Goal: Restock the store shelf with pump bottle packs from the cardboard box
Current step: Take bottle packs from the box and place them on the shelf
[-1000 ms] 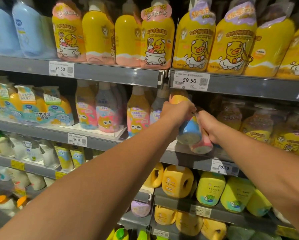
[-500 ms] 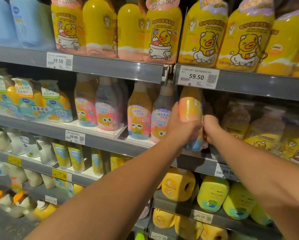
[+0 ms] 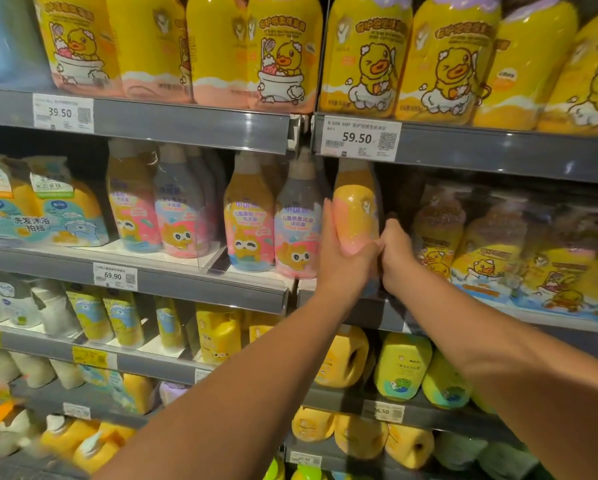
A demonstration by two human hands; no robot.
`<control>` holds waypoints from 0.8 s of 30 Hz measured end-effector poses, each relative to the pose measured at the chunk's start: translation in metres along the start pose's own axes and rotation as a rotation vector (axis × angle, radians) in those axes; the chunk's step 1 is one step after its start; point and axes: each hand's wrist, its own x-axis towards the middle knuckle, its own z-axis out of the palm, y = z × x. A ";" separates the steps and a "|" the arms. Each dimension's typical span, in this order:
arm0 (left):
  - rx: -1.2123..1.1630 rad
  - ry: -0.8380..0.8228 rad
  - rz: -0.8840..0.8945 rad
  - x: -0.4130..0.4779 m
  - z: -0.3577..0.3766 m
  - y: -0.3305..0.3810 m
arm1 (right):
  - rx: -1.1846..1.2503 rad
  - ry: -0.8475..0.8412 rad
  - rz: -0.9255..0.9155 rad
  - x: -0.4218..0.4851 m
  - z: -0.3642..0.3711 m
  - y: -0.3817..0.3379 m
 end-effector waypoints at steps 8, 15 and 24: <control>-0.197 -0.033 -0.141 0.002 0.006 0.008 | 0.176 -0.097 0.008 -0.030 -0.013 0.013; -0.252 -0.002 -0.178 0.010 0.012 -0.001 | 0.091 -0.018 -0.052 -0.017 -0.012 0.009; -0.207 0.032 -0.254 0.025 0.018 -0.008 | -0.122 -0.048 -0.043 0.004 -0.007 0.007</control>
